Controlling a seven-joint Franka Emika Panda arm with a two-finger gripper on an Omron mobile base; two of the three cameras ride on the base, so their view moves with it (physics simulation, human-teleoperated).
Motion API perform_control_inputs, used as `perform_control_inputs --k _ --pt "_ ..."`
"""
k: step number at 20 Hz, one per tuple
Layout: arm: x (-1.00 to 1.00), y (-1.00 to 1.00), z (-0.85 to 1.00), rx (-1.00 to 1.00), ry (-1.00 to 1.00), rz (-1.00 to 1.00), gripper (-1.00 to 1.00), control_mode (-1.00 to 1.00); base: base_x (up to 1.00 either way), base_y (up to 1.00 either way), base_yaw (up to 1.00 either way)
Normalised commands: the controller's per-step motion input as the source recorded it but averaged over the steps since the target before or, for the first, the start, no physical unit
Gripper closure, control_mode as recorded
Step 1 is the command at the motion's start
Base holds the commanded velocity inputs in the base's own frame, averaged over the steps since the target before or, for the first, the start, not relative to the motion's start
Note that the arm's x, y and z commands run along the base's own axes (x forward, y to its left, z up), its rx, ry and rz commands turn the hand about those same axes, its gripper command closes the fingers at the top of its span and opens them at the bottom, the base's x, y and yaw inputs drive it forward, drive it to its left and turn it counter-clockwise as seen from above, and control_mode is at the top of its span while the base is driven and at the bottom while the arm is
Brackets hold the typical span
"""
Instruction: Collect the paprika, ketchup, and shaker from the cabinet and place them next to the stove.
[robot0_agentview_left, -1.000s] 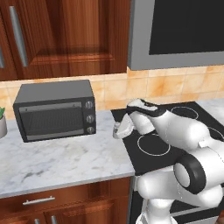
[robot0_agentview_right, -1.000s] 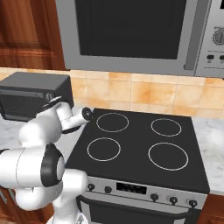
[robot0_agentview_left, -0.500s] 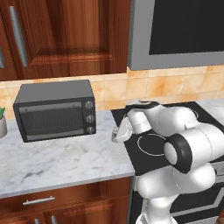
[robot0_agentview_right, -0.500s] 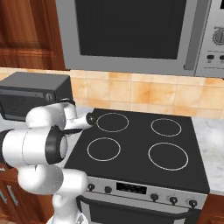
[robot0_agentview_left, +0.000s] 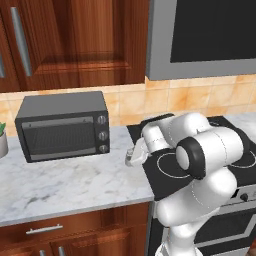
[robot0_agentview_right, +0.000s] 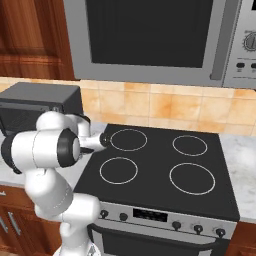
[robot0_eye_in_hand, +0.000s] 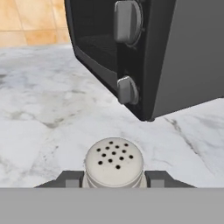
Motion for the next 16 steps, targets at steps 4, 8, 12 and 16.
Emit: perform_control_inputs --k 4,8,12,16 --pt "0.16 0.05 -0.29 0.00 0.00 0.02 1.00 -1.00 0.00 0.00 0.00" --pt "0.15 0.04 -0.30 0.00 0.00 0.02 1.00 -1.00 0.00 0.00 0.00" --pt "0.11 0.07 -0.32 -0.01 0.00 0.02 1.00 -1.00 0.00 0.00 0.00" --pt "0.01 0.13 -0.30 -0.02 -0.03 0.01 -1.00 -1.00 0.00 0.00 0.00"
